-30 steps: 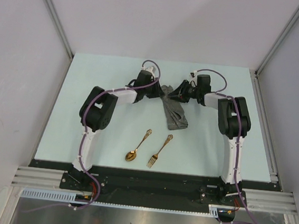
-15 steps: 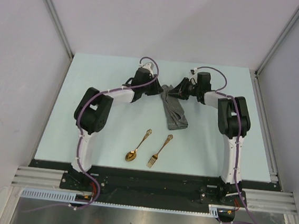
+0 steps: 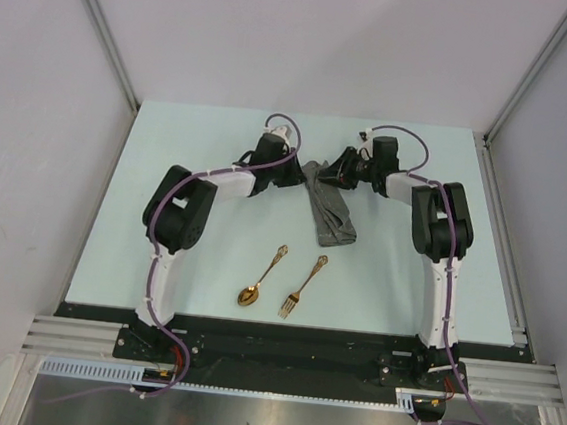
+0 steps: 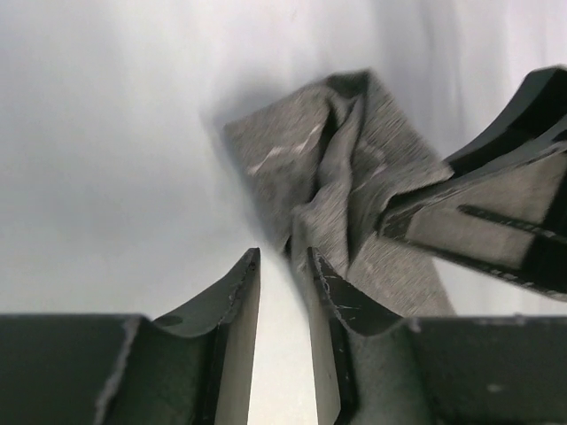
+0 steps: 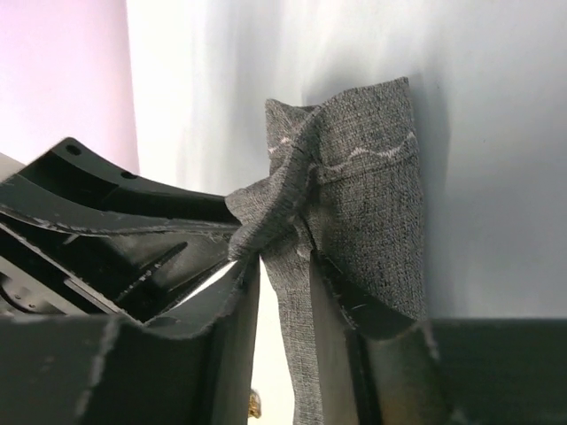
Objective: Fold the napkin into a case and place the utensils inside
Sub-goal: Stuff the top corner of the smaller-rectangle-folded napkin into the folded napkin.
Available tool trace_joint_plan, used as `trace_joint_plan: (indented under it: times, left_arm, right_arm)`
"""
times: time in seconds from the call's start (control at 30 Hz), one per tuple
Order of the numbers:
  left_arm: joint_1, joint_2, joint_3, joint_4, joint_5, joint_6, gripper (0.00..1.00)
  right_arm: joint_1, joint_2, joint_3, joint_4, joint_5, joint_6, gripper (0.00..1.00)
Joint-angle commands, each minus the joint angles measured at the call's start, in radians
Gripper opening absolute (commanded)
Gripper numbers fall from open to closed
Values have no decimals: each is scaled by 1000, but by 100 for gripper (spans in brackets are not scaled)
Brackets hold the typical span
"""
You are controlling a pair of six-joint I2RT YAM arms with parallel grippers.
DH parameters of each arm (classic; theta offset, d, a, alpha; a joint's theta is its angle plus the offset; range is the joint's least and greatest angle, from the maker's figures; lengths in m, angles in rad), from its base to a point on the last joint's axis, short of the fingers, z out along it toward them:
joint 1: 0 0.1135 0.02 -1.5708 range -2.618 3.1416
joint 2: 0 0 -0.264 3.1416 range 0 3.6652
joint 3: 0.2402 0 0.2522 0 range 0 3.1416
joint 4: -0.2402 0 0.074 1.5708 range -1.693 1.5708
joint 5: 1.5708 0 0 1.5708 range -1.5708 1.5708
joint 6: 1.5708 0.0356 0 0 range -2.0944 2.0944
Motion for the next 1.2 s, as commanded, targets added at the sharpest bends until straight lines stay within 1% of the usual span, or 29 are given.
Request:
trace_joint_plan:
  times: [0.0,0.03,0.07,0.13,0.2,0.37,0.4,0.63,0.67,0.8,0.9,0.97,1.1,1.17]
  left_arm:
    - [21,-117,-69,80,-22,-40,31]
    - [26,-131,-96,88,-33,-55,30]
    - [34,-142,-112,102,-37,-70,30]
    - [54,-175,-154,126,-34,-110,27]
    - [61,-189,-164,145,-36,-116,26]
    - [74,-192,-159,114,-33,-118,25]
    - [77,-189,-159,114,-28,-123,23]
    - [80,-159,-130,91,-5,-129,21]
    - [80,-157,-130,93,-7,-129,21]
    - [80,-152,-125,91,-2,-130,22]
    - [81,-151,-124,88,-4,-127,22]
    - [81,-149,-122,87,-4,-127,21]
    - [81,-146,-121,82,-5,-130,21]
    - [81,-146,-121,81,-5,-129,21]
  right_arm:
    - [30,0,55,-57,46,-106,38]
    - [37,0,90,-123,65,-131,38]
    - [50,3,110,-154,107,-189,39]
    - [64,9,147,-244,144,-232,40]
    - [86,17,185,-273,194,-275,40]
    - [113,47,250,-356,274,-327,40]
    - [116,52,265,-362,279,-333,40]
    - [150,55,294,-447,378,-408,42]
    - [156,55,294,-451,398,-419,43]
    - [170,44,298,-473,441,-450,53]
    - [188,50,317,-497,489,-484,56]
    - [199,67,345,-533,547,-504,56]
    - [228,89,386,-563,651,-522,50]
    - [242,102,402,-583,694,-527,50]
